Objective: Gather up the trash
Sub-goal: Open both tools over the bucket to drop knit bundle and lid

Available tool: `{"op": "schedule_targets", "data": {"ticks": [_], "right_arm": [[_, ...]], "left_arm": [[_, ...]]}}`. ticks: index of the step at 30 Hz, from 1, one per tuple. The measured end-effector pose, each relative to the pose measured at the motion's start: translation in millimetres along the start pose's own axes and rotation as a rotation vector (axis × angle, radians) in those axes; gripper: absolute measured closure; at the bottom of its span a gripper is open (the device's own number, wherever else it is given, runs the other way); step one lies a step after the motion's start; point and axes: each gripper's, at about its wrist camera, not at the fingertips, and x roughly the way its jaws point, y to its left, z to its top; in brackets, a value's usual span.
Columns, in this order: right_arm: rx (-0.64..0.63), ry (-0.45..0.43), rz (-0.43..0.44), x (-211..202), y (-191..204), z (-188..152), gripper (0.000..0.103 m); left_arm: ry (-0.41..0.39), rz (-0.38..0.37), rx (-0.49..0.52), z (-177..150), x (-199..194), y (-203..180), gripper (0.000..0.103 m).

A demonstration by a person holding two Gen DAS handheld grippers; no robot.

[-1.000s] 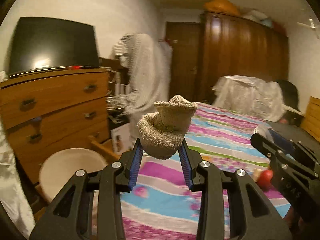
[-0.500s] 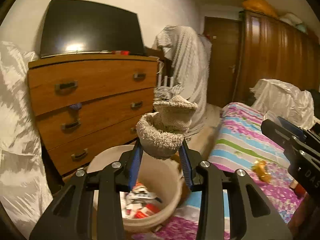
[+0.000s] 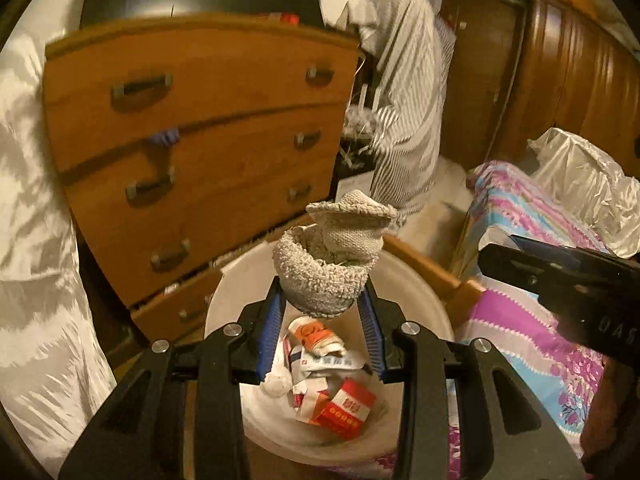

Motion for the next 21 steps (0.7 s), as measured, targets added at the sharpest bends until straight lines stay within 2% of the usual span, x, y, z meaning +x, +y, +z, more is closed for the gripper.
{"op": "schedule_targets", "data": {"ticks": [6, 21], "right_arm": [[0.014, 0.063, 0.005, 27.6, -9.2, 1.8, 0.061], [0.014, 0.069, 0.018, 22.6, -20.7, -4.2, 0.061]], "left_arm": [[0.059, 0.023, -0.027, -4.1, 23.5, 24.2, 0.068], [0.078, 0.043, -0.042, -5.3, 38.8, 42.4, 0.067]]}}
